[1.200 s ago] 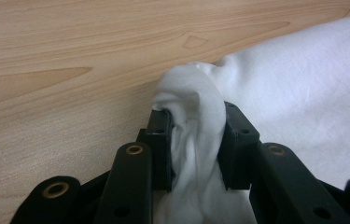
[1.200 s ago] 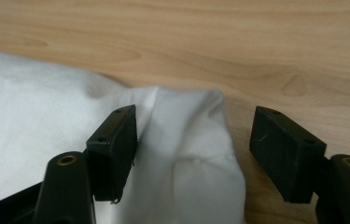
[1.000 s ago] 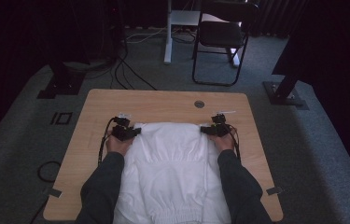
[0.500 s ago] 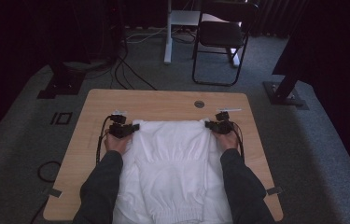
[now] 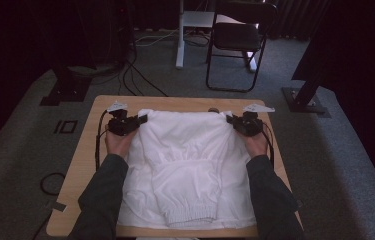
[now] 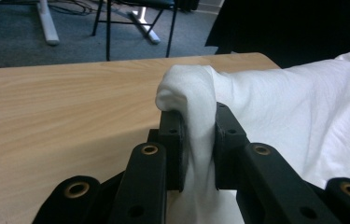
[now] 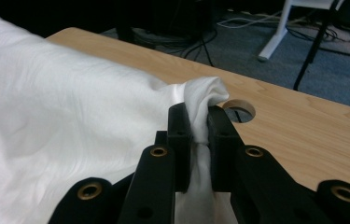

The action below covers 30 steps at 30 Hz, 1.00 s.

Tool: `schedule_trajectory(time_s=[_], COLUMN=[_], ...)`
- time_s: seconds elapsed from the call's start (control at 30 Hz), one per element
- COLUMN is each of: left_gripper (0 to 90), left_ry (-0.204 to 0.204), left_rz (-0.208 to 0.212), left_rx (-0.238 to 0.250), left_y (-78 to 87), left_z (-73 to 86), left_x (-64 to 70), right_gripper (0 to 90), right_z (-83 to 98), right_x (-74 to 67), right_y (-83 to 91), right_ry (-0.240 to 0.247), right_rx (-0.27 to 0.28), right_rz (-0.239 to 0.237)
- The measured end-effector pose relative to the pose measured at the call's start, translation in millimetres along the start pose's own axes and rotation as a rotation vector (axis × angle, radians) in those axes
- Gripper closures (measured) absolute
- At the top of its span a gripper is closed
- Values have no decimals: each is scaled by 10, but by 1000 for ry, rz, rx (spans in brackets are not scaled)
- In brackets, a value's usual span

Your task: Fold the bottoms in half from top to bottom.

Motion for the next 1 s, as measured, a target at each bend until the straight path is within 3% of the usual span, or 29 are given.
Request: schedule_trajectory(time_s=[0.13, 0.27, 0.5, 0.6, 0.63, 0.67, 0.7, 0.77, 1.0], left_gripper=[781, 780, 776, 775, 775, 775, 775, 774, 775], left_ry=[-36, -93, -124, -144, -144, -150, -162, -174, -188], left_rz=[48, 59, 88, 84, 84, 79, 71, 56, 7], left_rx=[25, 20, -6, -69, -69, -108, -135, -182, -307], left_y=[183, 360, 573, 586, 586, 576, 559, 513, 289], left_z=[162, 347, 816, 1113, 1113, 1306, 1398, 1554, 1860], left_x=[108, 251, 495, 581, 581, 630, 650, 671, 671], right_gripper=[817, 815, 812, 811, 811, 810, 809, 810, 810], right_z=[145, 307, 678, 873, 873, 980, 1161, 1345, 1780], right_x=[-103, -220, -418, -483, -483, -508, -553, -590, -647], right_y=[203, 417, 614, 653, 653, 660, 665, 646, 517], right_ry=[34, 66, 87, 81, 81, 84, 77, 77, 34], right_rx=[27, 48, 38, 18, 18, 0, -26, -60, -169], right_rz=[-43, -82, -109, -121, -121, -117, -120, -113, -128])
Point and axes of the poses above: each handheld gripper's, and its own axes: y roughly backward along the jaws, z roughly out of its underside, x roughly to its right, the point moved 8 cm from there along -y, roughly forward along the jaws, and after that the axes turned 11 degrees about -x, right-handed, at the moved point
